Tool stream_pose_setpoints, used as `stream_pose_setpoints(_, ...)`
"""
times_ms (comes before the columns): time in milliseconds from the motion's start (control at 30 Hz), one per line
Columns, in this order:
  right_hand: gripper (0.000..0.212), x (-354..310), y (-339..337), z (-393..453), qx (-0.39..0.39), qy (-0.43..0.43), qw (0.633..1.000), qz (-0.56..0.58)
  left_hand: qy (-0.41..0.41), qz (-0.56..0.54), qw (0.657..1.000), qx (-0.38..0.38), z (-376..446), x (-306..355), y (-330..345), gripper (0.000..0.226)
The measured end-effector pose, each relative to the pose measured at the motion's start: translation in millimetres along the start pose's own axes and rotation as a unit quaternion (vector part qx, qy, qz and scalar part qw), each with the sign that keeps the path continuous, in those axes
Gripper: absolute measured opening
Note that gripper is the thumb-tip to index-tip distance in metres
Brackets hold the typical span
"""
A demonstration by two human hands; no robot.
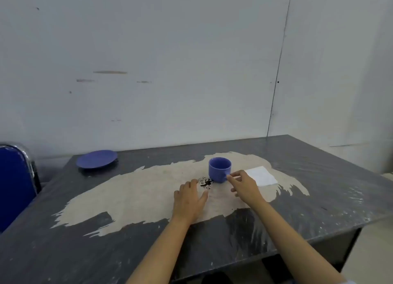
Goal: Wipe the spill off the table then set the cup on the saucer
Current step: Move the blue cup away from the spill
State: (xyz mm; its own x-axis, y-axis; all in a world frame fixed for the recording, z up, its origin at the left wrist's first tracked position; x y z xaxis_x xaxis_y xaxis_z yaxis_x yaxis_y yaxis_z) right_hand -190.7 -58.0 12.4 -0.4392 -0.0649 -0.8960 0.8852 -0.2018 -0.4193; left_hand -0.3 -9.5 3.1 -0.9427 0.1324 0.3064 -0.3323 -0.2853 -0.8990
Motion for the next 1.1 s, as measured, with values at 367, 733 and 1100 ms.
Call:
stream_pose_setpoints(367, 0.023, 2, 13, 23, -0.025, 0.059, 0.996, 0.056, 0.006, 0.025, 1.0, 0.005, 13, -14, 24, 0.059)
stream_pose_setpoints(733, 0.019, 5, 14, 39, 0.066, 0.085, 0.952, 0.287, -0.013, 0.035, 0.999, 0.008, 40, -17, 26, 0.054)
stream_pose_setpoints(1100, 0.019, -16, 1, 124, 0.112, 0.032, 0.948, 0.296, 0.005, -0.027, 1.0, 0.007, 145, 17, 32, 0.053)
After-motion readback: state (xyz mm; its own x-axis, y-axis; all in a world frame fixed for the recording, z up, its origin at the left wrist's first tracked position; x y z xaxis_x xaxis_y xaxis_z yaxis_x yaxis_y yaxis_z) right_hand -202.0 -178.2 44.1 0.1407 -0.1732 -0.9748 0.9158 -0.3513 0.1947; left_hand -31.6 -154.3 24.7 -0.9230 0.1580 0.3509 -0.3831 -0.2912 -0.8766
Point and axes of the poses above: each hand's wrist, its own z-axis towards the middle knuckle, its own y-axis out of the palm, x = y × z, the point moved 1 cm from there along z, towards the middle knuckle, and after that the axes turned 7 degrees about z, right-handed, at the moved point
